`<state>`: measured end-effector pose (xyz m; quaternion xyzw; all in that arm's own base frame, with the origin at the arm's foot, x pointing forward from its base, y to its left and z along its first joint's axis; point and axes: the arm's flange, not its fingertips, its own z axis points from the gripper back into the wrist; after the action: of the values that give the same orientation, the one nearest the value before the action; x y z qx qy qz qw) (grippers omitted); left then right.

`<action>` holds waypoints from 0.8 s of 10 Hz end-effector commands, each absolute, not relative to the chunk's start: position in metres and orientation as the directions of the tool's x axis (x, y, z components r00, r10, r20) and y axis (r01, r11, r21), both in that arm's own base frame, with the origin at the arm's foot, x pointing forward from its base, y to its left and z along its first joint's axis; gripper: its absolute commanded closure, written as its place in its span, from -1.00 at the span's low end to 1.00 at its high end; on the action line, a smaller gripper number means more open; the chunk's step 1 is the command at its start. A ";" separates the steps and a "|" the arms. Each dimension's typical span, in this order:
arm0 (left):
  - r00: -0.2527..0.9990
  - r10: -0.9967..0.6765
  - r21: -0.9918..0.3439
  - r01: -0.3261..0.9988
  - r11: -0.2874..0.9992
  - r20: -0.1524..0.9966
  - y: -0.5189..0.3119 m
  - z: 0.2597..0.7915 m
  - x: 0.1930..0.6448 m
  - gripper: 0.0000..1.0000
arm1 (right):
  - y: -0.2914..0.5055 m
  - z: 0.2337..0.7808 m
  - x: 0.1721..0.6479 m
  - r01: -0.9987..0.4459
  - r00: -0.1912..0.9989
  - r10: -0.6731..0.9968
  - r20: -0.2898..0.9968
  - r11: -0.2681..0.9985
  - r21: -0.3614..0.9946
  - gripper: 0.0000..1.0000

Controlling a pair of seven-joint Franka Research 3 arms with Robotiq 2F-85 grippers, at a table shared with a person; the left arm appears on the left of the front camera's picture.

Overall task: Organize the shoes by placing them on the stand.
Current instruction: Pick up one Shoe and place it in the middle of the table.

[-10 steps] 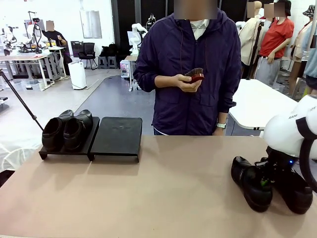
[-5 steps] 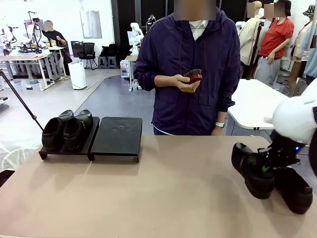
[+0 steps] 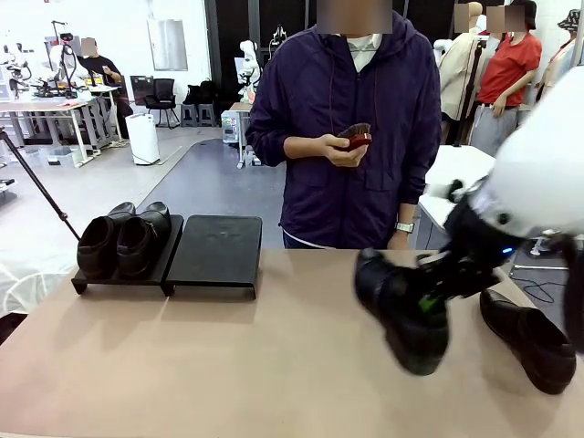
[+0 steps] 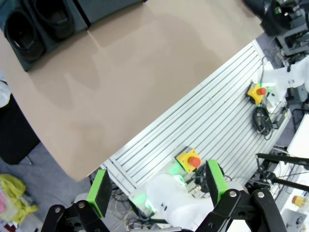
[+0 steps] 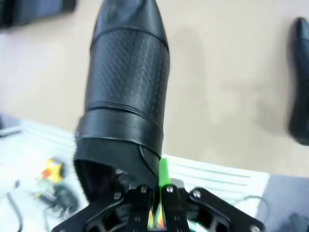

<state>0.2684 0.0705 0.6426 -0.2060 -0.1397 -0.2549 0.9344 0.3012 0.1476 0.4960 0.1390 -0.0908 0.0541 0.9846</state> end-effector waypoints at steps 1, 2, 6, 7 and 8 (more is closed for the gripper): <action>0.831 -0.425 -0.312 0.536 0.784 0.360 0.072 0.643 0.266 -1.00 | 0.210 0.475 0.299 -0.039 0.989 -0.009 0.149 0.949 0.314 1.00; 0.831 -0.425 -0.312 0.536 0.784 0.360 0.072 0.643 0.266 -1.00 | 0.241 0.463 0.296 -0.004 0.988 -0.041 0.147 0.956 0.294 1.00; 0.831 -0.425 -0.312 0.536 0.784 0.360 0.072 0.643 0.266 -1.00 | 0.338 0.391 0.300 0.044 0.980 -0.087 0.177 0.972 0.232 1.00; 0.831 -0.425 -0.312 0.536 0.784 0.360 0.072 0.643 0.266 -1.00 | 0.350 0.375 0.307 0.050 0.979 -0.098 0.180 0.966 0.252 1.00; 0.831 -0.425 -0.312 0.536 0.784 0.360 0.072 0.643 0.266 -1.00 | 0.357 0.359 0.315 0.045 0.974 -0.096 0.205 0.970 0.241 1.00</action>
<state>0.2684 0.0705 0.6427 -0.2060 -0.1398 -0.2551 0.9343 0.2902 0.3417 0.3660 0.1272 -0.0832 -0.0223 0.9881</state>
